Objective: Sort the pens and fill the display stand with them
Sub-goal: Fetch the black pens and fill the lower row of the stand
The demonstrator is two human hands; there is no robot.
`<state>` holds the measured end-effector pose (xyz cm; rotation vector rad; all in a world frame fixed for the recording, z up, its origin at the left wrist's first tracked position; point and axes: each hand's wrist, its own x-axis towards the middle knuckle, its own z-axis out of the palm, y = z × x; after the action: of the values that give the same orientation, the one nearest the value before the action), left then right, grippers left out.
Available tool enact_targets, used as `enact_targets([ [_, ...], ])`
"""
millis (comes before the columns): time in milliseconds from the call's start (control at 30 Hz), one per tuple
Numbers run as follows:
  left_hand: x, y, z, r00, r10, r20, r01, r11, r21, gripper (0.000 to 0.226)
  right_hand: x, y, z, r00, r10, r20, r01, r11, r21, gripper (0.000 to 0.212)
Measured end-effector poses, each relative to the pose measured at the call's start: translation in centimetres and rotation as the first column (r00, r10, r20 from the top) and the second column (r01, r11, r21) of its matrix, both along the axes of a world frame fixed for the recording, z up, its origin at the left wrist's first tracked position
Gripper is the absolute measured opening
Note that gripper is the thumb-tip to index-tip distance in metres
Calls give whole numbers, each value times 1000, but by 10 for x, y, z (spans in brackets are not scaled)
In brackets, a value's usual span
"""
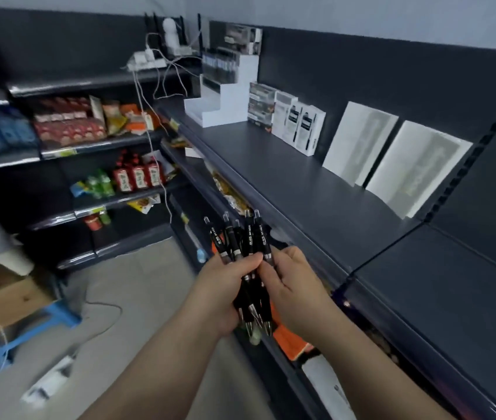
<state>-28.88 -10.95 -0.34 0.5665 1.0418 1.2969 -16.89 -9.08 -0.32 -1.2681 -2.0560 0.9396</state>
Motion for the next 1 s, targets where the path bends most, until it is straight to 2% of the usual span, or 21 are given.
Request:
enact_targets([
  [100, -31, 21, -4, 998, 54, 33, -53, 998, -34, 14, -32, 31, -6, 994, 107, 12, -107, 994, 16, 13],
  [267, -80, 81, -5, 991, 133, -7, -133, 990, -46, 15, -81, 103, -15, 973, 231, -19, -232, 972, -35, 25],
  [467, -139, 168, 10, 970, 237, -51, -240, 969, -64, 29, -141, 208, -6, 915, 402, 31, -401, 915, -37, 46],
  [600, -179, 210, 13, 945, 327, -27, -328, 943, -52, 34, -183, 258, 1, 864, 504, -22, -504, 863, -19, 46],
  [733, -216, 248, 8, 929, 368, -30, -369, 928, -59, 52, -217, 293, -5, 855, 519, -7, -519, 854, -31, 47],
  [900, -262, 308, -1, 927, 375, -25, -376, 924, -70, 40, -262, 347, -12, 901, 429, 57, -424, 902, -85, 51],
  [1000, -300, 346, -5, 938, 344, -29, -346, 937, -52, 31, -301, 378, -15, 924, 374, 80, -373, 927, -24, 46],
])
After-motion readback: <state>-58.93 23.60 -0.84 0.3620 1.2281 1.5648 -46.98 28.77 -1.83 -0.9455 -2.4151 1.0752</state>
